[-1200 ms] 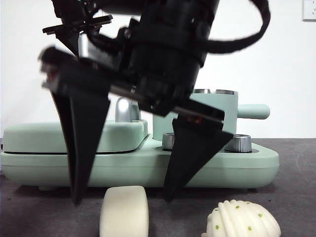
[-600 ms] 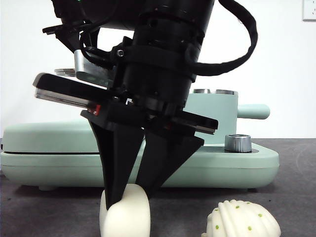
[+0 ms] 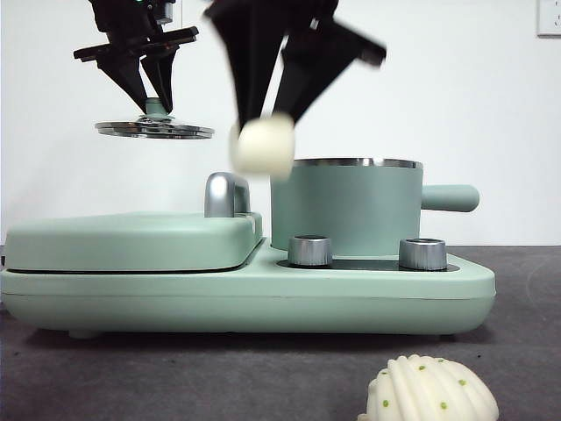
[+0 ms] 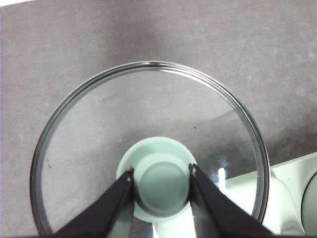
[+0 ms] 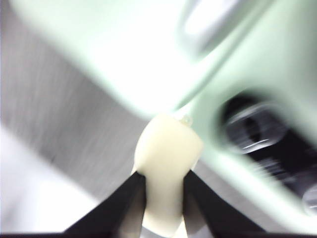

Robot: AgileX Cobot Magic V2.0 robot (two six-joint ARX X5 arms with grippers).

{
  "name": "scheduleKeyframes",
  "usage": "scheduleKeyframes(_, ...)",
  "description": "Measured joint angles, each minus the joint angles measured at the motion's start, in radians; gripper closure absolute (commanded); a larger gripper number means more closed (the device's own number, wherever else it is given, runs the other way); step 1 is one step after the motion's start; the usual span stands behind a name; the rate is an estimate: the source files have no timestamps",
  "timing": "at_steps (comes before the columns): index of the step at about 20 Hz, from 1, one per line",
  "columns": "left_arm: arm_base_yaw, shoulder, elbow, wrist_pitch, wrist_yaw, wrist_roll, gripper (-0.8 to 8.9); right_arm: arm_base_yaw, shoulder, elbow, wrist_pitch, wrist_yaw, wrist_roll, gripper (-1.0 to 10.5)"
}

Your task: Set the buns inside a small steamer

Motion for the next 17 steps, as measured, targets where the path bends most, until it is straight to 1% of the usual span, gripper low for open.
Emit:
scheduleKeyframes(5,0.000,0.000,0.000,0.000,0.000,-0.003,7.98,-0.180,0.031,0.208,-0.038,-0.003,-0.096,8.6)
scheduleKeyframes(8,0.000,0.000,0.000,0.000,0.000,-0.008,7.98,-0.278,0.129,0.299,-0.053,-0.045,-0.135,8.6)
scheduleKeyframes(12,0.000,0.000,0.000,0.000,0.000,-0.011,7.98,-0.328,0.261,0.370,-0.071,-0.062,-0.177,8.6)
scheduleKeyframes(14,0.000,0.000,0.000,0.000,0.000,-0.011,7.98,-0.344,0.303,0.377,-0.074,-0.086,-0.188,8.6)
scheduleKeyframes(17,0.000,0.000,0.000,0.000,0.000,-0.018,7.98,-0.359,0.330,0.377,-0.080,-0.087,-0.204,8.5)
